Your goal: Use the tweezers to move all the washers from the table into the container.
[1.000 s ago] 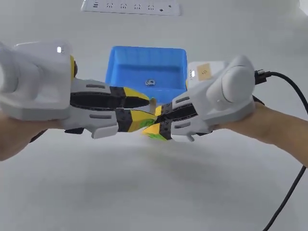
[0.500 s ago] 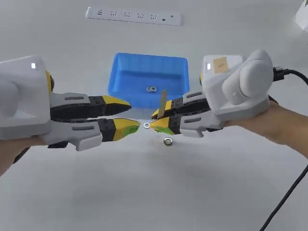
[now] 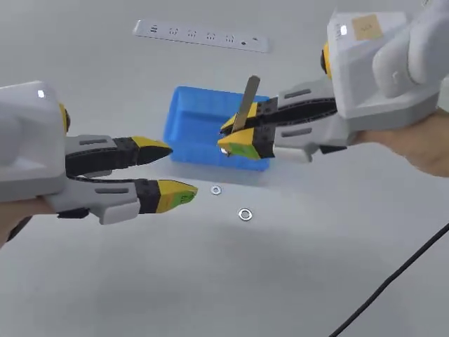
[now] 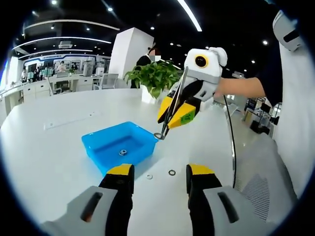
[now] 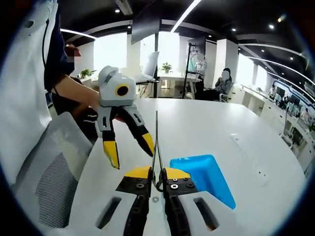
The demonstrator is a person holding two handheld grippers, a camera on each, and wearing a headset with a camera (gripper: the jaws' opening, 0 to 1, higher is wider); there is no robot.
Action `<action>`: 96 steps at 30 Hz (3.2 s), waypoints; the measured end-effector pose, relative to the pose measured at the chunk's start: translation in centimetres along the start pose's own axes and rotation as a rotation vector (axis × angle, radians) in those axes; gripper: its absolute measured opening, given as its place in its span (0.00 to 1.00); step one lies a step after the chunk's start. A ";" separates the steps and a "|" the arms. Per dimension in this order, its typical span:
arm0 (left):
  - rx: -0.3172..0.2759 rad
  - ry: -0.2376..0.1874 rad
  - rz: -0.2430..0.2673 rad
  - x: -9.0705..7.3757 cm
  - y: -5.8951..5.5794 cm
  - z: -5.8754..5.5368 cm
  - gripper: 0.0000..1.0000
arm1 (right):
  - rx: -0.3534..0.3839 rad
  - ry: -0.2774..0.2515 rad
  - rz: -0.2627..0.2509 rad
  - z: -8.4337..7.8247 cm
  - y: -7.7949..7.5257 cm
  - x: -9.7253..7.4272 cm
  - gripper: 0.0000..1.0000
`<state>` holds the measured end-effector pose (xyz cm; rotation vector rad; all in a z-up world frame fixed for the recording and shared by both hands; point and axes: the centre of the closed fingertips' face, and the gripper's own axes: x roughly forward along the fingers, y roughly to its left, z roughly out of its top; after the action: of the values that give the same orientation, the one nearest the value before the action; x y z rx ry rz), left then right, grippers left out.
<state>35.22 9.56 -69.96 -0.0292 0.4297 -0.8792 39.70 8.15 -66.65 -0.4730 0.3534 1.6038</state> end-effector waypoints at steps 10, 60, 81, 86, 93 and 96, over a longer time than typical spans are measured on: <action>-0.008 0.004 0.033 -0.6 -0.2 -0.8 0.59 | 0.018 0.002 -0.067 -0.4 -5.1 1.2 0.10; -0.123 -0.125 0.176 -1.0 2.8 1.6 0.27 | 0.019 0.109 -0.068 -7.2 -6.8 6.2 0.10; -0.087 -0.107 0.137 0.7 4.7 4.6 0.31 | 0.009 0.105 -0.073 -6.8 -6.6 5.6 0.10; 0.051 -0.069 0.079 3.4 7.2 6.7 0.33 | 0.000 0.101 -0.073 -6.2 -6.6 5.3 0.10; 0.197 0.048 -0.084 6.2 6.1 6.5 0.30 | -0.027 0.107 -0.051 -5.9 -6.0 5.2 0.10; 0.231 0.086 -0.092 6.8 6.4 6.1 0.28 | -0.035 0.108 -0.047 -5.7 -5.9 5.1 0.10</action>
<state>46.06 7.65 -68.11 0.2027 0.4073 -1.0194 45.80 10.28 -73.85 -0.5925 0.3937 1.5448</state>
